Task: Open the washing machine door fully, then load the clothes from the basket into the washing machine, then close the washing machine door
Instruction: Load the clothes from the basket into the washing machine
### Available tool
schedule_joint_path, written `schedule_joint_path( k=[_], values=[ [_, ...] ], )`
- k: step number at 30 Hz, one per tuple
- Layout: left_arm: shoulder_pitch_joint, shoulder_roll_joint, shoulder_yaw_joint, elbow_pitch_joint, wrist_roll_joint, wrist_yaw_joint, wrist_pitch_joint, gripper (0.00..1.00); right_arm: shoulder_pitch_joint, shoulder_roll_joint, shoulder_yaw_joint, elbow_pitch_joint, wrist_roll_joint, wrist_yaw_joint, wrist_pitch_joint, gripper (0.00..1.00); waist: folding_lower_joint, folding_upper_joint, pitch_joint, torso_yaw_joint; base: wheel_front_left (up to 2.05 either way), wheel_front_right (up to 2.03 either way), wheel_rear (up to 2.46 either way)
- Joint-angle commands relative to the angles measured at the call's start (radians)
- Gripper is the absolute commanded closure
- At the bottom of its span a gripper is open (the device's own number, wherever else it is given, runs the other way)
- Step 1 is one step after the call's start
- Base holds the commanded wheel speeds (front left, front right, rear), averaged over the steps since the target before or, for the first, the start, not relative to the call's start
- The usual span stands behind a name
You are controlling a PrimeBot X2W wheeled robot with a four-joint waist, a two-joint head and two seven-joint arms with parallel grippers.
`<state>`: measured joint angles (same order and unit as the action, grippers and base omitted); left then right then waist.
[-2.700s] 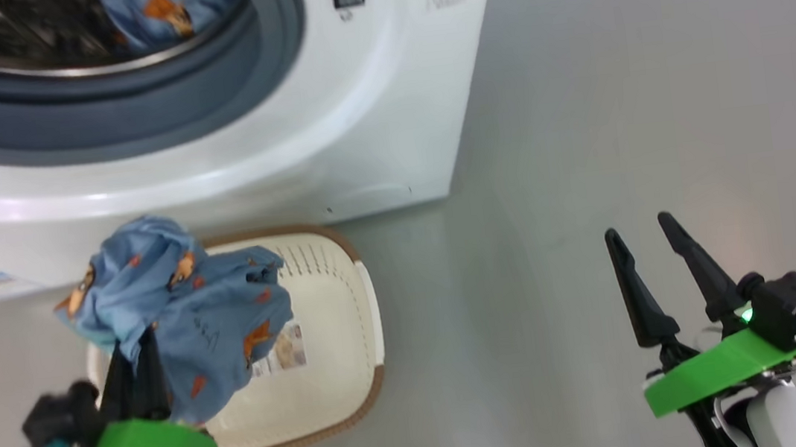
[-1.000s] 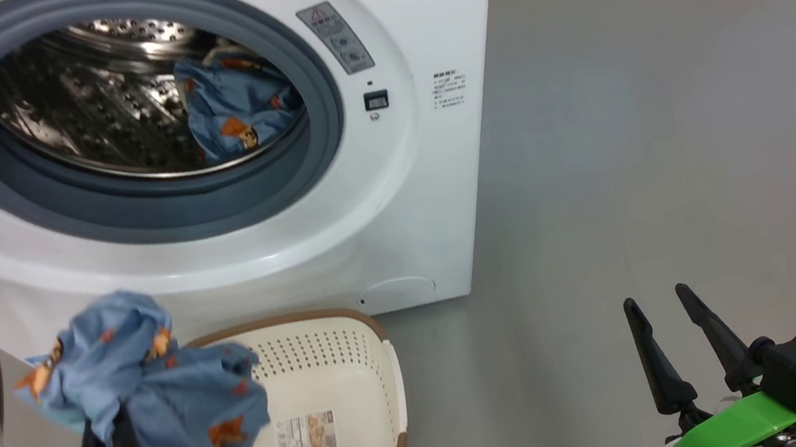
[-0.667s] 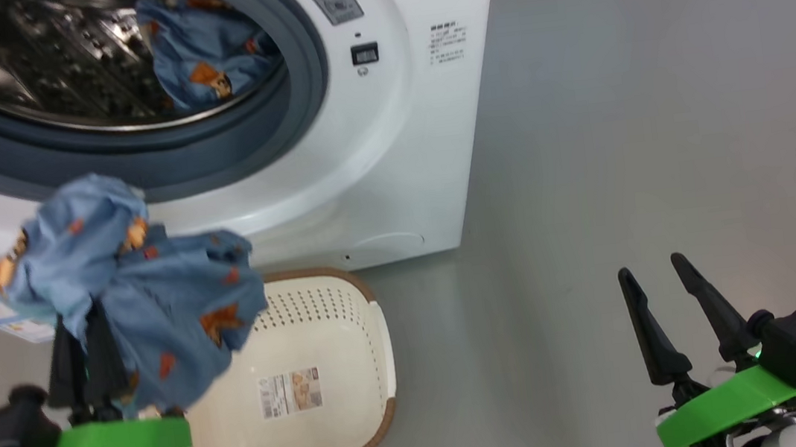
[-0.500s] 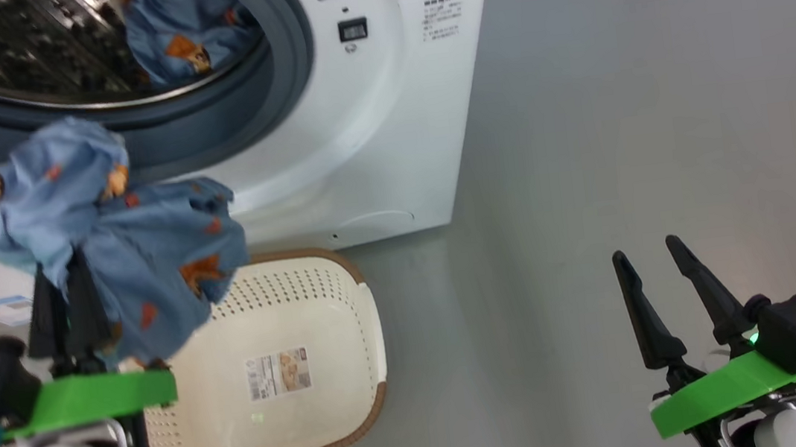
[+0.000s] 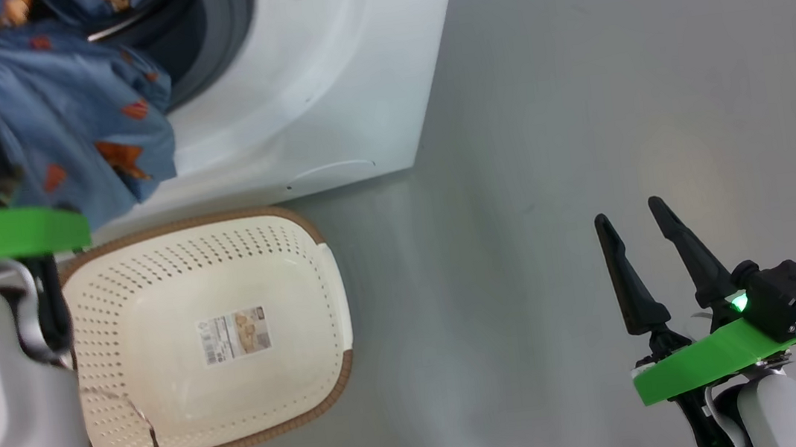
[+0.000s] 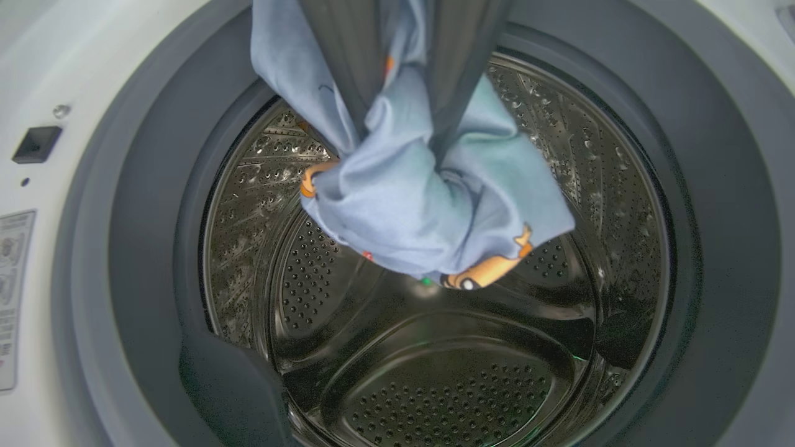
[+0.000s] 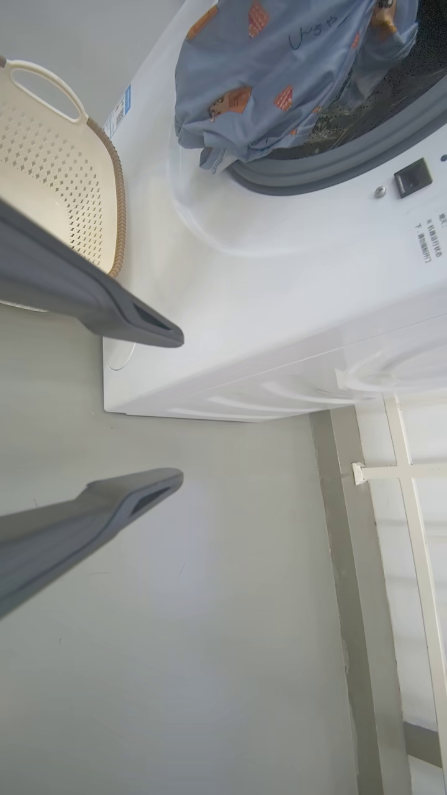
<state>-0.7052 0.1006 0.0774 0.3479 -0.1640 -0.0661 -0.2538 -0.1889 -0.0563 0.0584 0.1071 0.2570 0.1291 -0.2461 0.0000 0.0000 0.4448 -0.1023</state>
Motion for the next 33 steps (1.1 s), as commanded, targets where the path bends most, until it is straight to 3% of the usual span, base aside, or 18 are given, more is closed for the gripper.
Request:
schedule_joint_path(
  k=[1, 17, 33],
  values=[
    [-0.038, 0.048, 0.026, -0.007, 0.008, -0.006, -0.008, 1.0, -0.009, 0.003, 0.029, -0.02, 0.011, 0.002, -0.011, 0.0, 0.0, 0.0, 0.045, -0.024, 0.0, 0.0, 0.0],
    [-0.494, 0.149, 0.012, 0.237, 0.022, -0.002, -0.007, 1.0, -0.074, 0.005, 0.076, -0.013, 0.032, 0.002, -0.015, 0.0, 0.0, 0.0, 0.215, -0.068, 0.0, 0.0, 0.0],
    [-0.657, 0.173, -0.025, 0.512, 0.001, -0.022, 0.134, 1.0, -0.089, 0.006, 0.104, -0.014, 0.045, 0.002, -0.016, 0.0, 0.0, 0.0, 0.294, -0.088, 0.0, 0.0, 0.0]
  ],
)
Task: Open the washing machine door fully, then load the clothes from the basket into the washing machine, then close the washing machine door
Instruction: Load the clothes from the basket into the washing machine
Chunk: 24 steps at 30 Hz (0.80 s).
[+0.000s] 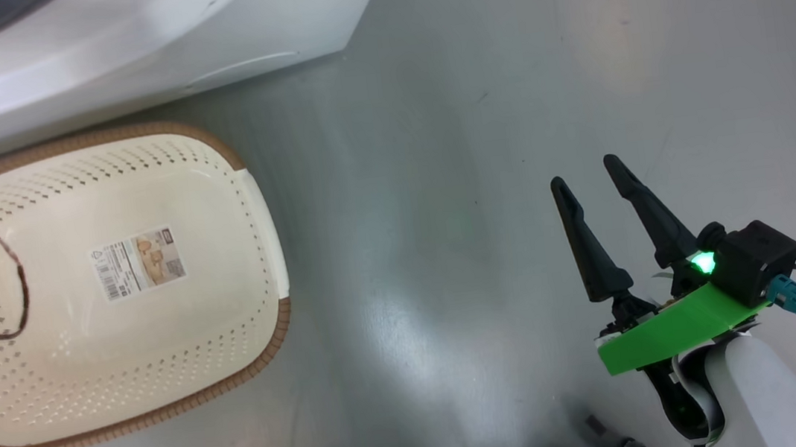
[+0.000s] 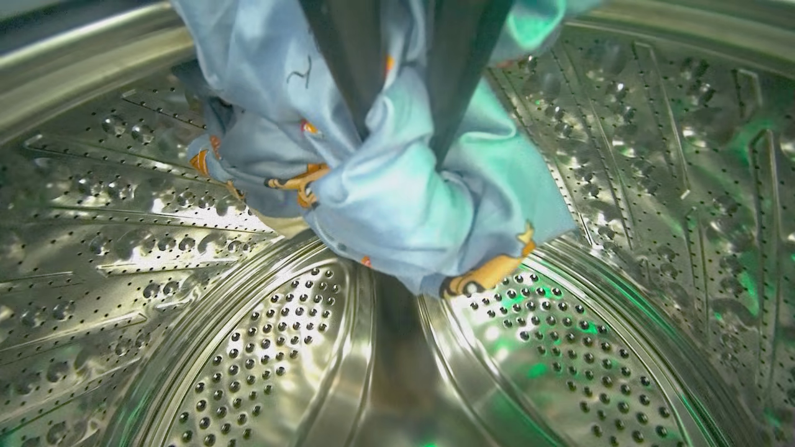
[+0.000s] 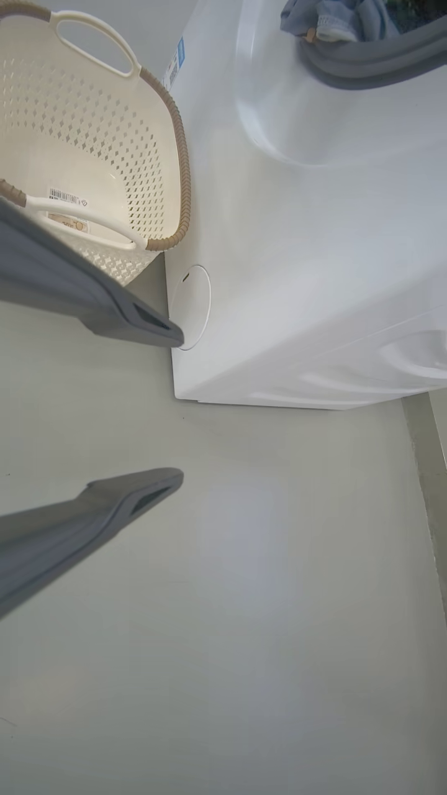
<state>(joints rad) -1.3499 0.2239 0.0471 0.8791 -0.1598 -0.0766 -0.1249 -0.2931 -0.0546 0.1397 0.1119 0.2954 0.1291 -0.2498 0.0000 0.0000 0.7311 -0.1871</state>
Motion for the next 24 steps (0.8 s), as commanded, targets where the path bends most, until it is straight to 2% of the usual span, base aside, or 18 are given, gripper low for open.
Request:
schedule_joint_path(
  k=[1, 8, 15, 18, 24],
  values=[
    [-0.025, 0.051, 0.004, -0.007, -0.007, -0.013, 0.014, 1.0, 0.016, 0.004, 0.024, -0.02, 0.007, 0.002, -0.012, 0.0, 0.0, 0.0, 0.013, -0.004, 0.0, 0.0, 0.0],
    [-0.104, 0.073, -0.013, 0.052, -0.012, -0.022, 0.04, 1.0, 0.018, 0.004, 0.036, -0.025, 0.009, 0.002, -0.012, 0.0, 0.0, 0.0, 0.051, -0.014, 0.0, 0.0, 0.0],
    [-0.18, 0.097, -0.079, 0.003, 0.054, -0.015, -0.114, 1.0, 0.024, 0.004, 0.055, -0.023, 0.028, 0.002, -0.012, 0.0, 0.0, 0.0, 0.085, -0.025, 0.0, 0.0, 0.0],
    [-0.196, 0.103, -0.094, -0.071, 0.079, -0.001, -0.135, 1.0, 0.025, 0.004, 0.063, -0.025, 0.037, 0.002, -0.012, 0.0, 0.0, 0.0, 0.093, -0.031, 0.0, 0.0, 0.0],
    [-0.137, 0.118, -0.086, -0.333, 0.104, 0.017, -0.136, 1.0, 0.013, 0.004, 0.071, -0.024, 0.052, 0.002, -0.012, 0.0, 0.0, 0.0, 0.103, -0.04, 0.0, 0.0, 0.0]
  ],
)
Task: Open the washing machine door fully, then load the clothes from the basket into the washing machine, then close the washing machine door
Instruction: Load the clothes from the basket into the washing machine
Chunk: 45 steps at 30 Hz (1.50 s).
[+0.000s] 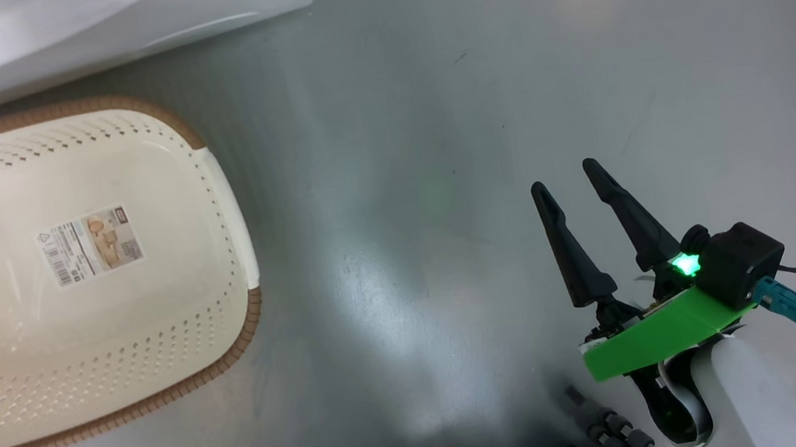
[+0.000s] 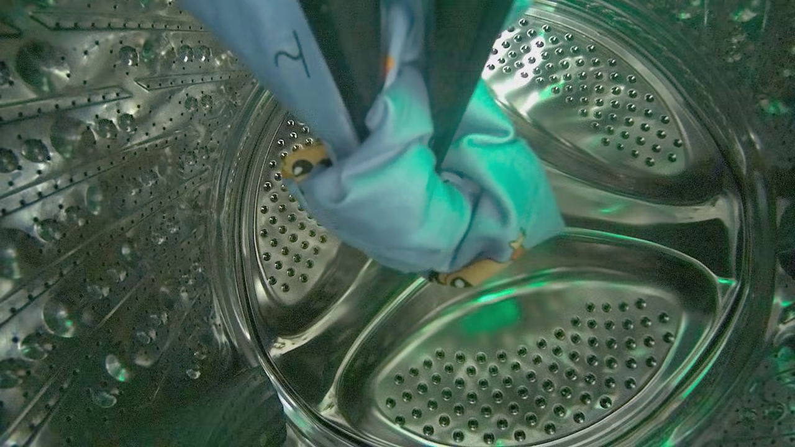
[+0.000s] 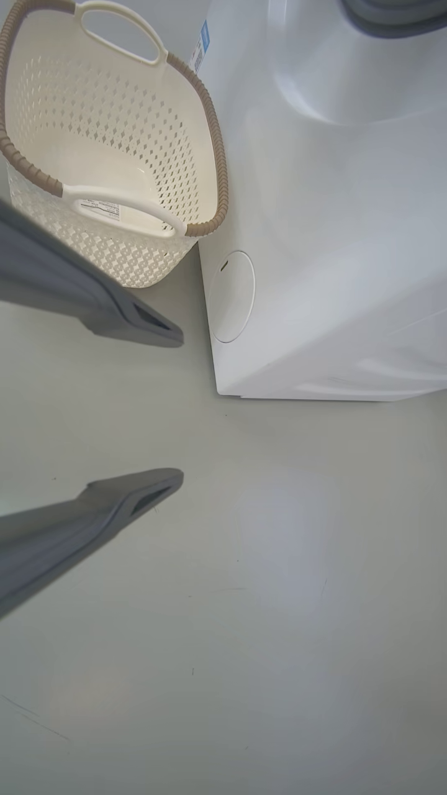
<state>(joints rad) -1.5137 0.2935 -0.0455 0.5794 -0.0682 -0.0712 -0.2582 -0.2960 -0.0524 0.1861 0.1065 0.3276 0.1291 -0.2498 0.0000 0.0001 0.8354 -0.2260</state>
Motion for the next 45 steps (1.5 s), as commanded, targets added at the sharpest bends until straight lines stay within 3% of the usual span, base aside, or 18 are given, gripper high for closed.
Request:
schedule_joint_path(
  k=[1, 8, 12, 13, 14, 28, 45],
  values=[
    [0.044, 0.046, 0.011, -0.043, 0.009, 0.013, -0.003, 1.0, 0.016, 0.002, 0.025, -0.016, 0.02, 0.002, -0.012, 0.0, 0.0, -0.0001, -0.004, -0.001, 0.0, 0.0, 0.0],
    [0.097, 0.03, 0.03, -0.017, -0.008, 0.014, -0.003, 1.0, 0.008, 0.002, 0.033, -0.007, 0.025, 0.002, -0.012, 0.0, 0.0, -0.0001, -0.009, 0.004, 0.0, 0.0, 0.0],
    [0.087, 0.004, 0.046, 0.193, -0.048, 0.021, 0.068, 1.0, 0.012, 0.002, 0.03, 0.001, 0.023, 0.002, -0.012, 0.0, 0.0, -0.0001, -0.022, 0.01, 0.0, 0.0, 0.0],
    [0.077, 0.004, 0.046, 0.214, -0.05, 0.024, 0.066, 0.63, 0.013, 0.002, 0.031, 0.002, 0.023, 0.002, -0.012, 0.0, 0.0, -0.0001, -0.024, 0.01, 0.0, 0.0, 0.0],
    [0.069, 0.003, 0.044, 0.235, -0.05, 0.026, 0.063, 0.0, 0.013, 0.002, 0.032, 0.003, 0.024, 0.002, -0.012, 0.0, 0.0, -0.0001, -0.026, 0.01, 0.0, 0.0, 0.0],
    [0.023, -0.019, 0.02, 0.411, -0.057, 0.046, 0.039, 0.0, 0.005, 0.002, 0.03, 0.016, 0.029, 0.002, -0.012, 0.0, 0.0, -0.0001, -0.069, 0.025, 0.0, 0.0, 0.0],
    [0.117, -0.067, 0.014, 0.456, -0.098, 0.033, -0.001, 0.0, -0.016, 0.002, 0.002, 0.039, 0.026, 0.002, -0.012, 0.0, 0.0, -0.0001, -0.162, 0.083, 0.0, 0.0, 0.0]
  ],
)
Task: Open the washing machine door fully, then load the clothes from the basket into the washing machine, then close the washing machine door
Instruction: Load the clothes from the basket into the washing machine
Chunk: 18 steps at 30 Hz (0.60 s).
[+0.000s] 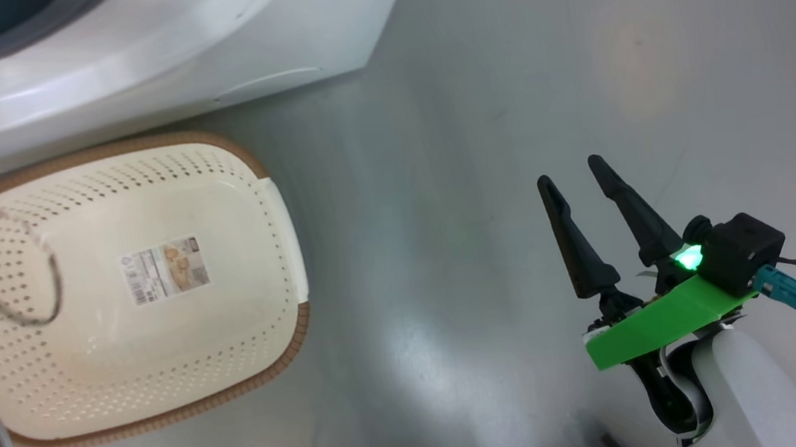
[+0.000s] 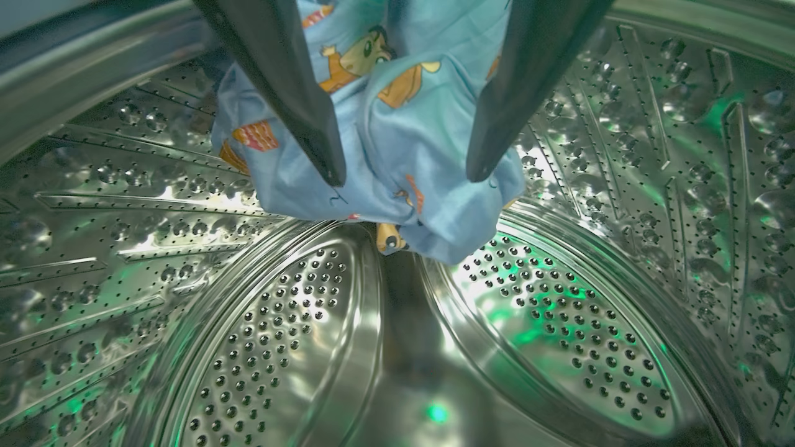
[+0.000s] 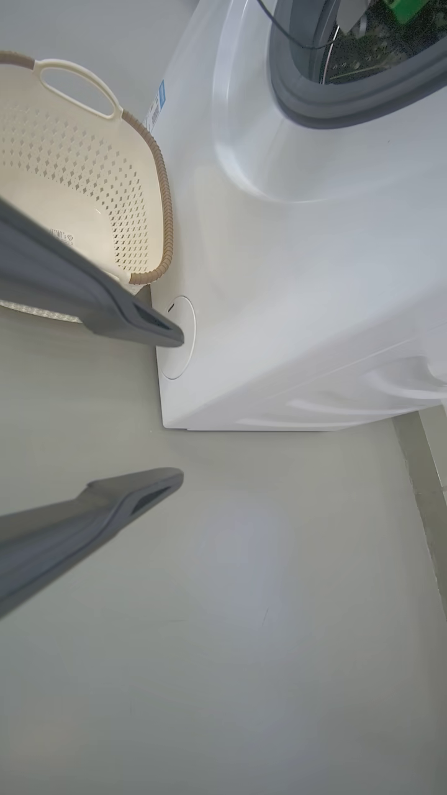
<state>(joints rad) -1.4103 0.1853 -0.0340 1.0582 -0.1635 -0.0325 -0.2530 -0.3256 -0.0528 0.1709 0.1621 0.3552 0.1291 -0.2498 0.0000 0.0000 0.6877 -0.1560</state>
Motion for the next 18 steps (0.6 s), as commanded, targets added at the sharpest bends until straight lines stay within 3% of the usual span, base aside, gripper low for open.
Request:
schedule_joint_path(
  k=[1, 18],
  values=[
    [0.024, 0.038, 0.001, -0.025, -0.004, -0.007, -0.007, 0.0, 0.014, 0.003, 0.016, -0.016, -0.003, 0.002, -0.012, 0.0, 0.0, 0.0, -0.021, 0.018, 0.0, 0.0, 0.0],
    [0.308, -0.015, 0.003, -0.189, -0.027, -0.038, -0.009, 0.0, 0.05, 0.0, -0.01, 0.009, -0.018, 0.002, -0.012, 0.0, 0.0, 0.0, -0.175, 0.074, 0.0, 0.0, 0.0]
  ],
)
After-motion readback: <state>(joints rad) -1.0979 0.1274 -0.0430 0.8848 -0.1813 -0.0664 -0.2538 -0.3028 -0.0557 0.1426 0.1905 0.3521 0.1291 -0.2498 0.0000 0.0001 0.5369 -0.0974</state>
